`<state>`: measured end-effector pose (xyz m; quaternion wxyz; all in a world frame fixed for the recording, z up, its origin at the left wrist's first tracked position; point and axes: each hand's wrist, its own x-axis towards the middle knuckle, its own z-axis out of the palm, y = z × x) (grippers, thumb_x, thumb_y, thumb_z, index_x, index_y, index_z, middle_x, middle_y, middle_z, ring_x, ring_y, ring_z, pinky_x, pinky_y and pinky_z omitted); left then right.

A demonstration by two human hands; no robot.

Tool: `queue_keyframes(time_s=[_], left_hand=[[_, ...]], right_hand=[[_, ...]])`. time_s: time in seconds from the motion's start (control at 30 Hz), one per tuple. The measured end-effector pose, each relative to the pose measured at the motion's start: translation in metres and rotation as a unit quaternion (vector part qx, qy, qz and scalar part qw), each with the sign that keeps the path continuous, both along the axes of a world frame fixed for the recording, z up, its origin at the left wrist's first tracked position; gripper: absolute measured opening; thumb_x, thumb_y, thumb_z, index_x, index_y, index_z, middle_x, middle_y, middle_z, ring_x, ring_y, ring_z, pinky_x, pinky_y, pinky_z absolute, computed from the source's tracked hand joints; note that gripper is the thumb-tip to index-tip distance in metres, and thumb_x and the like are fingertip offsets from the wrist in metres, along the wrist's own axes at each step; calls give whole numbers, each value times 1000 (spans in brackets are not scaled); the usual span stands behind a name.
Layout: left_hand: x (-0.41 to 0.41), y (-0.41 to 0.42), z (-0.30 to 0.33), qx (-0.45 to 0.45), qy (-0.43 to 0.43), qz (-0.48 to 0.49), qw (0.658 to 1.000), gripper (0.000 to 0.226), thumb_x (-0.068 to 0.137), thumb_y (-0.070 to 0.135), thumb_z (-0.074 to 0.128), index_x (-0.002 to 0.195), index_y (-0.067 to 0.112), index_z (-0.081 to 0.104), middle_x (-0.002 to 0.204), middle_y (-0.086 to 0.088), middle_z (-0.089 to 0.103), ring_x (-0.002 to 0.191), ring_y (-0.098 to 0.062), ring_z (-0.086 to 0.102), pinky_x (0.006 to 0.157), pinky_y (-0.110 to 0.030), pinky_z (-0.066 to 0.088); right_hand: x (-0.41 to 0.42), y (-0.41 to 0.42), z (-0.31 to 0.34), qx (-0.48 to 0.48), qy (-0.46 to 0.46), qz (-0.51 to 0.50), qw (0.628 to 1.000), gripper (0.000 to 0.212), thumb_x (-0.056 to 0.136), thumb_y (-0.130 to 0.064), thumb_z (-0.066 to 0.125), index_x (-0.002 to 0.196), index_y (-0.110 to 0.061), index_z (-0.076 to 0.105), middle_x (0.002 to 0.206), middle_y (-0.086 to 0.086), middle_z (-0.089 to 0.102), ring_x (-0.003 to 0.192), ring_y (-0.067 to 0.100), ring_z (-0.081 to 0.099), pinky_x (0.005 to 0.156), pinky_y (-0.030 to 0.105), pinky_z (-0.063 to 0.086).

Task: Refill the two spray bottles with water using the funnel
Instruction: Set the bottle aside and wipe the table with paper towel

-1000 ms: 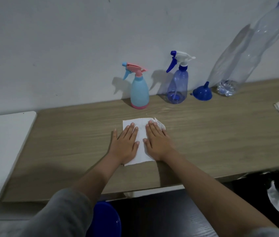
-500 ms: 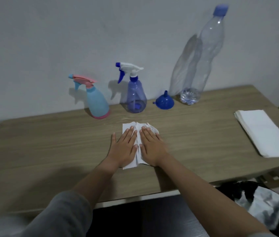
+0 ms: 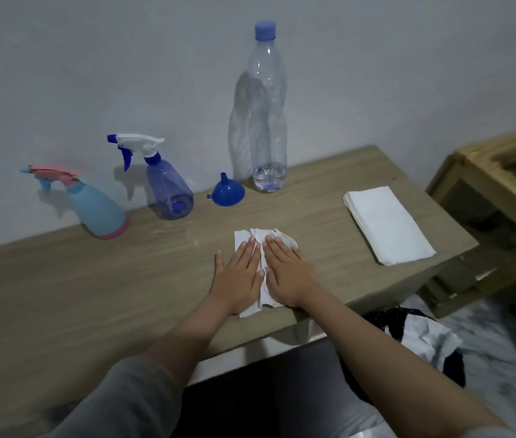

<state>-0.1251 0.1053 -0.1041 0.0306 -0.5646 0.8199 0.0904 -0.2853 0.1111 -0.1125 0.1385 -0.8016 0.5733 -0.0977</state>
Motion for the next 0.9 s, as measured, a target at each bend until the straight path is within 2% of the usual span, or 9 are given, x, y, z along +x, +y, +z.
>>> queue_keyframes(time_s=[0.2, 0.33, 0.43, 0.5, 0.53, 0.63, 0.7, 0.8, 0.9], left_hand=[[-50, 24, 0, 28, 32, -30, 999, 59, 101, 40, 15, 151, 19, -6, 160, 7, -12, 147, -9, -8, 112, -59, 0], [-65, 46, 1, 35, 65, -59, 995, 57, 101, 36, 21, 152, 16, 6, 161, 5, -3, 147, -10, -1, 113, -58, 2], [-67, 59, 4, 12, 130, -85, 988, 51, 98, 29, 35, 147, 16, 31, 157, 2, 23, 144, -13, 20, 115, -53, 8], [-70, 66, 9, -8, 188, -98, 977, 44, 93, 26, 45, 137, 18, 47, 142, 0, 49, 130, -21, 44, 111, -47, 24], [-73, 69, 12, -11, 219, -96, 971, 40, 90, 25, 49, 130, 21, 53, 131, 0, 59, 120, -23, 52, 104, -43, 35], [-83, 81, 24, 24, 311, -82, 946, 30, 85, 24, 53, 115, 29, 59, 112, 5, 67, 102, -21, 62, 83, -36, 51], [-91, 89, 30, 56, 360, -90, 927, 27, 84, 26, 55, 111, 33, 59, 106, 10, 68, 97, -14, 63, 80, -31, 51], [-107, 104, 39, 88, 421, -118, 895, 23, 83, 21, 61, 102, 34, 61, 96, 14, 70, 86, -2, 63, 76, -21, 49], [-123, 114, 42, 84, 445, -140, 881, 19, 83, 9, 62, 93, 23, 69, 92, 11, 71, 84, -5, 64, 73, -17, 46]], right_hand=[[-43, 32, -1, 7, -6, -45, 999, 59, 99, -32, 24, 154, -16, 9, 162, -1, 3, 148, 11, -1, 118, 33, -2], [-55, 62, -3, -32, -64, -84, 994, 55, 98, -24, 36, 150, -13, 26, 159, 1, 20, 148, 13, 13, 118, 32, 8], [-58, 85, 5, -58, -175, -122, 975, 43, 92, -11, 51, 135, -9, 53, 145, 7, 48, 138, 18, 39, 111, 25, 25], [-61, 99, 13, -89, -236, -169, 953, 25, 85, -4, 60, 107, -6, 72, 116, 11, 69, 112, 23, 63, 93, 25, 45], [-62, 106, 17, -99, -256, -197, 941, 17, 82, -2, 64, 95, -6, 74, 103, 10, 72, 97, 24, 67, 82, 25, 48], [-66, 122, 28, -90, -327, -303, 891, 8, 78, -3, 70, 82, -8, 75, 84, 4, 64, 74, 16, 63, 68, 17, 45], [-71, 133, 35, -80, -389, -376, 837, 12, 76, -1, 71, 77, -12, 74, 76, -1, 66, 70, 12, 63, 63, 14, 46], [-81, 151, 46, -63, -509, -429, 743, 18, 72, 4, 72, 72, -13, 66, 71, 3, 68, 64, 12, 63, 57, 25, 51], [-96, 171, 53, -37, -578, -464, 671, 20, 71, 9, 70, 73, -11, 67, 68, 2, 67, 63, 15, 61, 53, 25, 50]])
